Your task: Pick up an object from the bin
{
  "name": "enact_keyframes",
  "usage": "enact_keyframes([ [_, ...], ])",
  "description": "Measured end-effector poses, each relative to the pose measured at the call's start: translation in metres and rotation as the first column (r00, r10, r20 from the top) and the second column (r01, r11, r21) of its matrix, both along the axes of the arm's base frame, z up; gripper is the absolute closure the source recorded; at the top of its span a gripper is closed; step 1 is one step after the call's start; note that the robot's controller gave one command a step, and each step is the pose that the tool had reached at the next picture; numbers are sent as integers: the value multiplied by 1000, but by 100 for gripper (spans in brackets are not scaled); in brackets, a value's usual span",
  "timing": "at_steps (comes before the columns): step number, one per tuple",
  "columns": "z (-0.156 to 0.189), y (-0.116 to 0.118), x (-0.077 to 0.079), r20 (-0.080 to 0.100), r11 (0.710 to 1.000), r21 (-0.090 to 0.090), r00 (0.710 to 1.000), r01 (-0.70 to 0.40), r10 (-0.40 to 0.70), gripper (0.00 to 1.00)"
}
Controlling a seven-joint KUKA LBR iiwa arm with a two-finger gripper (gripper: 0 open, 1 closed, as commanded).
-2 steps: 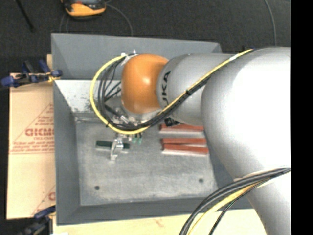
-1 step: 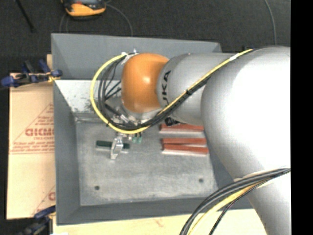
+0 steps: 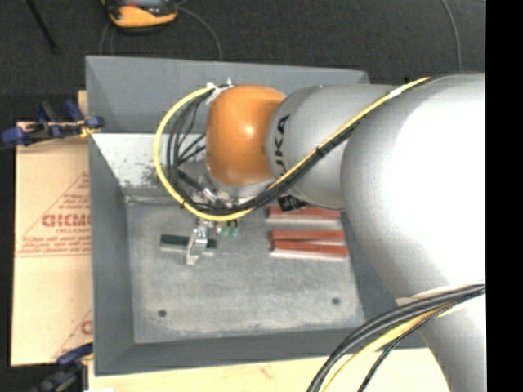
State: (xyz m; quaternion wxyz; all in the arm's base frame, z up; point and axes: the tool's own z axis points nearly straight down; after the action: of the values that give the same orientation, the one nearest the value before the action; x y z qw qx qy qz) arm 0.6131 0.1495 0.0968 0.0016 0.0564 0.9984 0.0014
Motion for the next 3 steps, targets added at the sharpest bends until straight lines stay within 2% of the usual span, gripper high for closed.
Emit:
enact_keyframes([
  [1, -16, -4, -3, 1, 1000, 0, 1000, 5, -5, 0],
  [2, -16, -7, -2, -5, 987, 7, 987, 162, -162, 100],
  [3, -16, -7, -2, -5, 987, 7, 987, 162, -162, 100],
])
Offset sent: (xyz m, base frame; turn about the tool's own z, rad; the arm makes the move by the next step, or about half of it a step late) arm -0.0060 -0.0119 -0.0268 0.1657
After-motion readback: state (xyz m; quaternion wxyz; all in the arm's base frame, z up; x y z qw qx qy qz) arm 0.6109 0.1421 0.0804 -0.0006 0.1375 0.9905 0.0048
